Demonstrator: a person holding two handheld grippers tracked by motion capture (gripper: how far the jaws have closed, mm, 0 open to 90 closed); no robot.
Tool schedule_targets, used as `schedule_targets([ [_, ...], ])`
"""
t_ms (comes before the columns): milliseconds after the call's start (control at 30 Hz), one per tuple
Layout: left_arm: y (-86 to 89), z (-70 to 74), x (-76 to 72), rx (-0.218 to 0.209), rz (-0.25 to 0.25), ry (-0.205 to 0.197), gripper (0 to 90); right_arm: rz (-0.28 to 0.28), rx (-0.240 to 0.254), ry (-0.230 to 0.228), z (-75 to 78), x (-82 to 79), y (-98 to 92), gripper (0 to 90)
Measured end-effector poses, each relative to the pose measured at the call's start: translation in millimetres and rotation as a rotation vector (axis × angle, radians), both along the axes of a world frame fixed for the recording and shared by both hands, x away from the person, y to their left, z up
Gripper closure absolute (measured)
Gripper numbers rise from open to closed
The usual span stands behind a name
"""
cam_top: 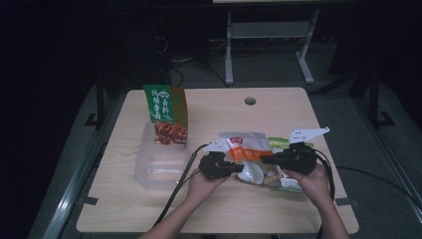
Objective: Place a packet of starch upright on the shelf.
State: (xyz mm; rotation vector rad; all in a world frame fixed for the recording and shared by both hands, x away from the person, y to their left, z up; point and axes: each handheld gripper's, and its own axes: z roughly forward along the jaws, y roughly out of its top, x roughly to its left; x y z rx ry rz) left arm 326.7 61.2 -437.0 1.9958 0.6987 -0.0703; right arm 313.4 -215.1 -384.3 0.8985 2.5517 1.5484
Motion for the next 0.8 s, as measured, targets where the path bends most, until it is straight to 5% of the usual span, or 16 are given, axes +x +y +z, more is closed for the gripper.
schedule_targets([
  [433, 14.7, 14.8, -17.8, 0.114, 0.054, -0.136, 90.0, 0.000, 0.017, 0.025, -5.7, 2.6, 13.9, 89.5],
  [567, 22.0, 7.8, -20.4, 0.129, 0.071, -0.133, 90.0, 0.009, -0.046, 0.037, -13.4, 2.5, 23.6, 89.4],
  [800, 28.3, 8.3, -22.8, 0.139, 0.080, -0.148, 90.0, 0.012, -0.074, 0.033, -15.7, 2.7, 32.7, 83.8],
])
